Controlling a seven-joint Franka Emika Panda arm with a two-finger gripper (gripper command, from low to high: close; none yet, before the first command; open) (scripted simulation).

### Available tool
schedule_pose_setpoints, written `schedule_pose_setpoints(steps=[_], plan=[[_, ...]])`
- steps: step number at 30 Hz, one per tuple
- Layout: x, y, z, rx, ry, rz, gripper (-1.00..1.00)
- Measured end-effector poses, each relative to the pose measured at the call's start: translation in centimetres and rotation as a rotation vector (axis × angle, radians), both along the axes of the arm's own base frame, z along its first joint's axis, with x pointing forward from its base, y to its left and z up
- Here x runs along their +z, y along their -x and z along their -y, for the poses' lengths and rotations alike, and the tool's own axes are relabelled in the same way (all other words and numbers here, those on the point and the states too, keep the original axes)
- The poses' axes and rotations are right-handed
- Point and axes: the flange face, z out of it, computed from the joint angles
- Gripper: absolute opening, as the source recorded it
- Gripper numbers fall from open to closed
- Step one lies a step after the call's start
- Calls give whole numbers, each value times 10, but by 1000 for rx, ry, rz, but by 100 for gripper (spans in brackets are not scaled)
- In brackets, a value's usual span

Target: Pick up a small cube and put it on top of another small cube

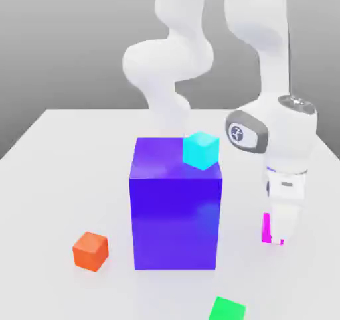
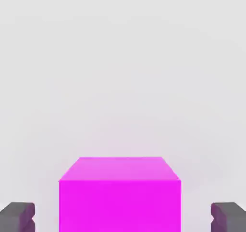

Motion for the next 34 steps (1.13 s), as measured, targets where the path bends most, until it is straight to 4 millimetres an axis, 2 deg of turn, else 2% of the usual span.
schedule_pose_setpoints(steps=[5, 12, 17, 20, 23, 26, 28, 30, 31, 34], plan=[[-1, 0, 0, 0, 1, 0, -100], [56, -2, 1, -3, 2, 0, -100], [75, -79, 27, -105, 3, -4, -100], [85, -129, 50, -158, 2, -5, -100], [97, -177, 84, -215, 1, -5, -100], [110, -221, 126, -271, 0, -3, -100], [95, -233, 137, -284, 0, -2, -100], [68, -235, 140, -287, 0, -1, -100], [56, -235, 141, -288, 0, -2, 100], [56, -235, 141, -288, 0, -2, 100]])
